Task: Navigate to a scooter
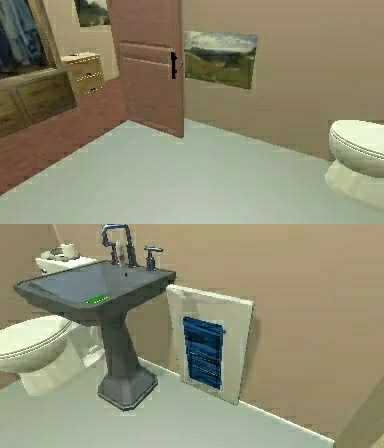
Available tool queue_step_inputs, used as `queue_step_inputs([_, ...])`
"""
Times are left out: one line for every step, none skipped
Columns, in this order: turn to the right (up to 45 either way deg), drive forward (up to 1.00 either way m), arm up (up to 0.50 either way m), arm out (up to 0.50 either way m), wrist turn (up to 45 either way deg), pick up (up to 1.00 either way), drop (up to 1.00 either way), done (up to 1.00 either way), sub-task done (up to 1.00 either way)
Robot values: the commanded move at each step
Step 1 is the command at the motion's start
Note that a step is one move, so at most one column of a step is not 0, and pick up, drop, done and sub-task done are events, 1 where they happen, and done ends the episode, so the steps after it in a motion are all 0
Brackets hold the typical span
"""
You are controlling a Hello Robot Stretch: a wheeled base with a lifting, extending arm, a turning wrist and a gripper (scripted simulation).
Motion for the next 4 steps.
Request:
queue_step_inputs([-3.0,0.00,0.00,0.00,0.0,0.00,0.00,0.00,0.00])
queue_step_inputs([0.0,0.20,0.00,0.00,0.0,0.00,0.00,0.00,0.00])
queue_step_inputs([-33.0,0.00,0.00,0.00,0.0,0.00,0.00,0.00,0.00])
queue_step_inputs([0.0,1.00,0.00,0.00,0.0,0.00,0.00,0.00,0.00])
